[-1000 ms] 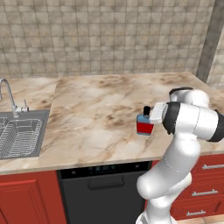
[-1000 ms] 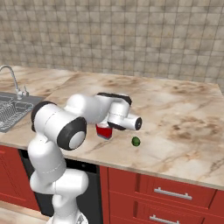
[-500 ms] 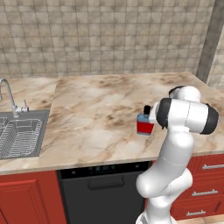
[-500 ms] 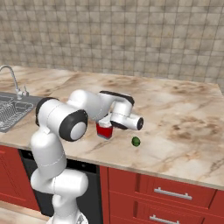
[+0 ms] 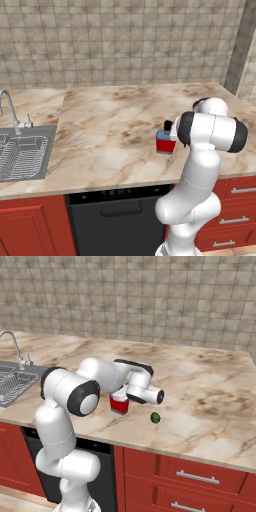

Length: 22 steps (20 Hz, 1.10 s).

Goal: Place the liquor and beer on the top shelf of the fridge to keep them out of children's reach, and place the avocado on lower shelves for easy access.

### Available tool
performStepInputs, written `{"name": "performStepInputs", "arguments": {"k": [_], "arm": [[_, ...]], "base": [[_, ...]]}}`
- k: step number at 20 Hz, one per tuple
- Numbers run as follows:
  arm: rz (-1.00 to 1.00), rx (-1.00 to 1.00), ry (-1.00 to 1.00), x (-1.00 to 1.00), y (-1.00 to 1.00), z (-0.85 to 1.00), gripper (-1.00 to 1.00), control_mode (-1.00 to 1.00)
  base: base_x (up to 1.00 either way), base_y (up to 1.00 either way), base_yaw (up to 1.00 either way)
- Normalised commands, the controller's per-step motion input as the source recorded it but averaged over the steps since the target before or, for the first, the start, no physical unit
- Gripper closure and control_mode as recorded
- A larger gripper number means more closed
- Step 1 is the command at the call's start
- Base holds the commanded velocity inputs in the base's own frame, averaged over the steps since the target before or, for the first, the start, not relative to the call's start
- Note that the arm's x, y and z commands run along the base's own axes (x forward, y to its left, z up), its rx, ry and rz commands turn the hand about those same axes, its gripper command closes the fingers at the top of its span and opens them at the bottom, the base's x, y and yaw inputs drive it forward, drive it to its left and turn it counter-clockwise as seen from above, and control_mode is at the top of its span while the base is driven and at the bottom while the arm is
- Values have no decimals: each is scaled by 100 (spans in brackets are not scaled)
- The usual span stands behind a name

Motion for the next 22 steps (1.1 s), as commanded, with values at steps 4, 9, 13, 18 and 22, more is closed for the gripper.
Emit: {"name": "performStepInputs", "arguments": {"k": [4, 9, 13, 18, 22], "arm": [[2, -1, 0, 0, 23, 0, -100, -100], [3, -3, 0, 0, 27, 0, -100, -100], [0, -2, 0, 0, 20, 0, -100, -100], [1, 0, 0, 0, 6, 0, 100, -100], [1, 0, 0, 0, 0, 0, 100, -100]], "base": [[0, 0, 0], [0, 0, 0], [0, 0, 0], [0, 0, 0], [0, 0, 0]]}}
